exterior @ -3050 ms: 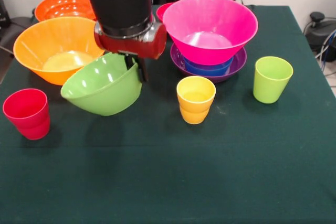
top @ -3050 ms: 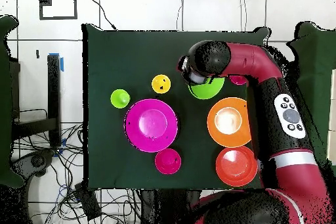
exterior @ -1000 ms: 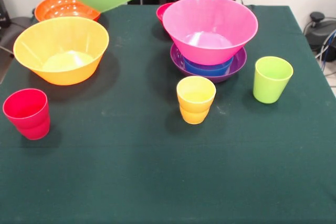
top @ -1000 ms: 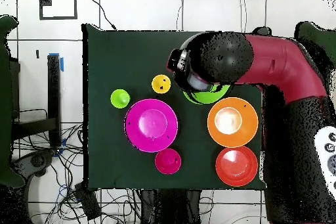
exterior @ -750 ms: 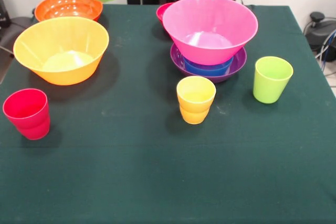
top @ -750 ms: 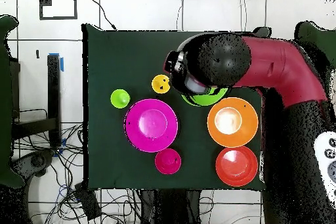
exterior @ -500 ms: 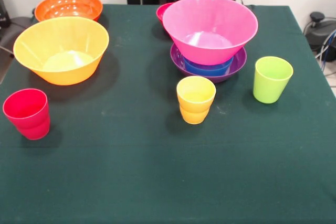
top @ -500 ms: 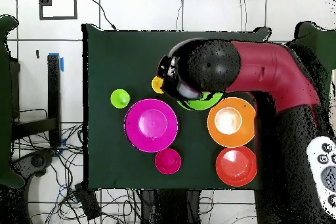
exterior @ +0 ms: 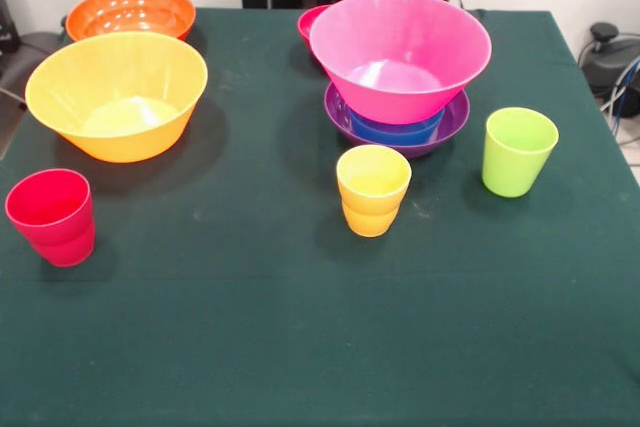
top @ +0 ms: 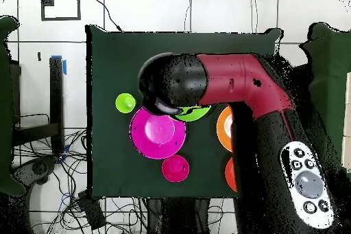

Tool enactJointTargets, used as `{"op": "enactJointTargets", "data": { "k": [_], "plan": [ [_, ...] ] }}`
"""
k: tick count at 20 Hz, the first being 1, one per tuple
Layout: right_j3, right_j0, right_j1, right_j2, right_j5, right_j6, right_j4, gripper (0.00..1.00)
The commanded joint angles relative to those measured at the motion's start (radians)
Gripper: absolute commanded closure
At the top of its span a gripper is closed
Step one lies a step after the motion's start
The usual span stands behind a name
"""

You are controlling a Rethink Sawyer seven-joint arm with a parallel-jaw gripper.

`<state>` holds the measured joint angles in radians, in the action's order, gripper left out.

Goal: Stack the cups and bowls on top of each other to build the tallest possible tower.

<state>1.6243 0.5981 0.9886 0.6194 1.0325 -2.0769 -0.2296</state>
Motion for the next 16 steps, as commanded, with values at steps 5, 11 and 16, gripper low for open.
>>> {"op": "enactJointTargets", "data": {
  "k": [5,11,16],
  "plan": [
    [0.147,-0.100,-0.032,-0.088,-0.167,-0.155,0.007,1.00],
    [0.145,-0.110,-0.045,-0.105,-0.186,-0.142,0.021,1.00],
    [0.147,-0.118,-0.040,-0.122,-0.189,-0.133,0.038,1.00]
  ]
}}
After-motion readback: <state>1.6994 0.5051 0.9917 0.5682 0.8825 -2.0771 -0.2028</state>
